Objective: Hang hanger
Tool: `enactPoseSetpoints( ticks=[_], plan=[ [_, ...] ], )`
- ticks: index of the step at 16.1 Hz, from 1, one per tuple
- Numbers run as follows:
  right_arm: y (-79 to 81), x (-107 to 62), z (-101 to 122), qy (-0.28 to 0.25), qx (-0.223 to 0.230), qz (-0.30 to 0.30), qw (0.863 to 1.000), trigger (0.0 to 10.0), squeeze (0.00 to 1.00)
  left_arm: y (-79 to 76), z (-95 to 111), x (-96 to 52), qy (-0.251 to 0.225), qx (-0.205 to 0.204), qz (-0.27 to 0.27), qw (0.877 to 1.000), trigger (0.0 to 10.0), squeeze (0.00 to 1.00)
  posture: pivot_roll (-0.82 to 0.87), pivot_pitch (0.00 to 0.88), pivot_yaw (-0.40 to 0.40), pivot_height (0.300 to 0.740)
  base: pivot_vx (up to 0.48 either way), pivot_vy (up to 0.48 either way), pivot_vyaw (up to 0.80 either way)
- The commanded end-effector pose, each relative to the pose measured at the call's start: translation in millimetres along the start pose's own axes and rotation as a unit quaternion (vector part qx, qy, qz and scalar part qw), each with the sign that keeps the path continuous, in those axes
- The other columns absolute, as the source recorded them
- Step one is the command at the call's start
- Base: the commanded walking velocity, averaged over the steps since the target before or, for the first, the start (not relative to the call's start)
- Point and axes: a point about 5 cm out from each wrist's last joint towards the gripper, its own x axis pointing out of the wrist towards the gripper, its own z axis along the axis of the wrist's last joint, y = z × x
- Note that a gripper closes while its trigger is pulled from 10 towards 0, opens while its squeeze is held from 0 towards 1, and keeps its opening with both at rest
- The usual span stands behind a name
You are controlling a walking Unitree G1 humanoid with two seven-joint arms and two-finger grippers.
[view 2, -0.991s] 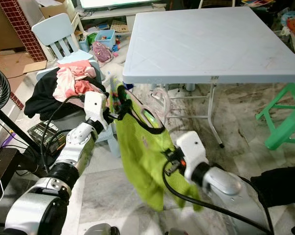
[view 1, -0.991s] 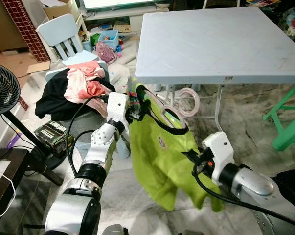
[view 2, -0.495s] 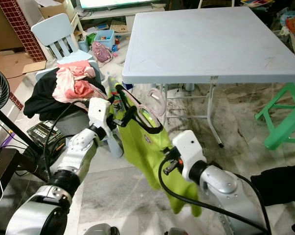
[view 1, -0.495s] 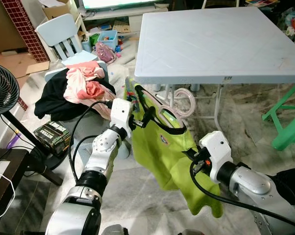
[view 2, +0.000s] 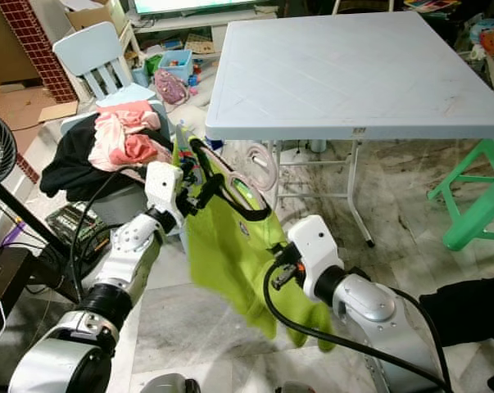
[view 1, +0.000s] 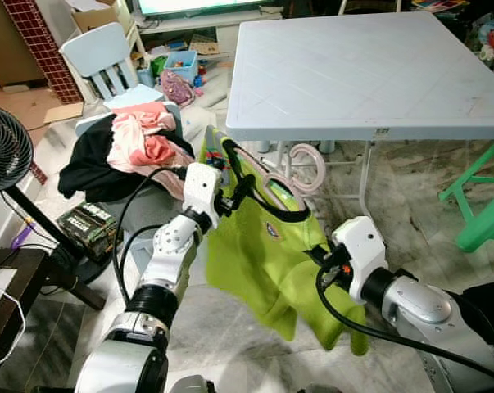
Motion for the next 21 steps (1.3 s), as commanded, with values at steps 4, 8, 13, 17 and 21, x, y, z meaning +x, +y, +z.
enactPoseSetpoints(
  ticks=[4, 8, 13, 17, 21],
  plan=[
    [-2.5, -7.9, 3.1, -0.021, -0.022, 0.005, 1.000, 10.0, 0.00, 28.2, -6.1, -6.9, 0.038, 0.013, 0.065, 0.997, 0.0, 0.00, -0.15, 0.000, 0.080, 0.740, 0.000, 0.000, 0.00],
    [-16.8, -15.3, -5.0, -0.007, -0.028, -0.038, 0.999, 10.0, 0.00, 47.3, -3.5, -10.9, 0.045, 0.025, 0.098, 0.994, 0.0, 0.00, -0.15, 0.000, 0.083, 0.740, 0.000, 0.000, 0.00],
    [-28.2, -17.7, -10.5, 0.010, -0.033, -0.079, 0.996, 10.0, 0.00, 52.3, -3.0, -12.0, 0.047, 0.033, 0.111, 0.992, 0.0, 0.00, -0.15, 0.000, 0.079, 0.740, 0.000, 0.000, 0.00],
    [-71.8, -32.7, -33.4, 0.090, -0.088, -0.214, 0.969, 10.0, 0.00, 54.0, -3.6, -13.2, 0.048, 0.037, 0.118, 0.991, 0.0, 0.00, -0.15, 0.000, 0.077, 0.740, 0.000, 0.000, 0.00],
    [-68.0, -55.2, -56.4, 0.135, -0.113, -0.153, 0.972, 10.0, 0.00, 57.6, -2.7, -13.8, 0.049, 0.041, 0.127, 0.990, 0.0, 0.00, -0.16, 0.000, 0.074, 0.740, 0.000, 0.000, 0.00]
  ],
)
